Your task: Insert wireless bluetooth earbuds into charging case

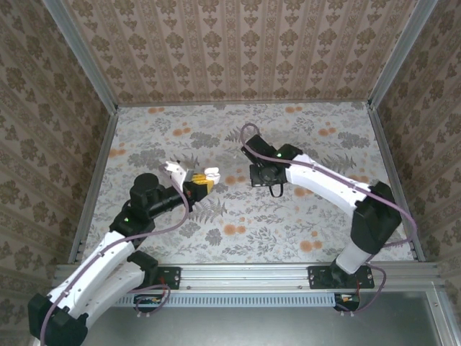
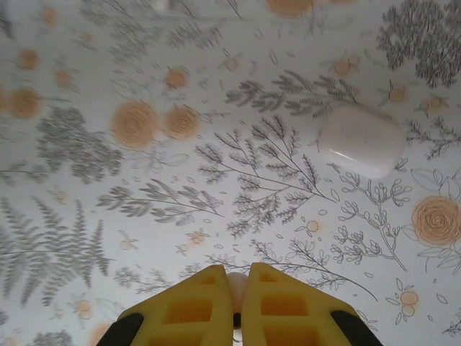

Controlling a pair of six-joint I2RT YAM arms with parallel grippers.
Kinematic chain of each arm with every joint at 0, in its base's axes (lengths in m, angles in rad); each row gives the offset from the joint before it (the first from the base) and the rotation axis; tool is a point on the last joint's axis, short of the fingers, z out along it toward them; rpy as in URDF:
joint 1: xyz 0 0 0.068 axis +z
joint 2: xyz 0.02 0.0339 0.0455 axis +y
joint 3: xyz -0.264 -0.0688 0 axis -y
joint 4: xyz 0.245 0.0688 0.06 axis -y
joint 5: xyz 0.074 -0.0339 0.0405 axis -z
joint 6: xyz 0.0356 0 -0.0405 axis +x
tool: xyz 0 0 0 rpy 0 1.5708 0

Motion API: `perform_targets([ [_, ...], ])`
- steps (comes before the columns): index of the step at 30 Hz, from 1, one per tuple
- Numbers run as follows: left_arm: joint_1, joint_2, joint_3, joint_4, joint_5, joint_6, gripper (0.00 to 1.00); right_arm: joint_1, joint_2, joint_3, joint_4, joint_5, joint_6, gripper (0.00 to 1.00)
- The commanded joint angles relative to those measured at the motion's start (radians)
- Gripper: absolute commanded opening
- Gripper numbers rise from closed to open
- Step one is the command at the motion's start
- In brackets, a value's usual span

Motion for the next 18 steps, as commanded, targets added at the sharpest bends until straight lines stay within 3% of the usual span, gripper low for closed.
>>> perform_targets([
  [1,-0.026,0.013,0.004,0.082,-0.041,-0.013,0.00,0.043,-0.132,-0.041,0.146,0.063,-0.026,0.07],
  [10,-0.099,0.088,0.061,0.117,-0.110,0.000,0.00,0.188,-0.333,-0.094,0.384,0.186,-0.126,0.06],
  [18,-0.146,0.115,0.060,0.196,-0.116,0.012,0.00,0.252,-0.397,-0.168,0.620,0.128,-0.199,0.05],
])
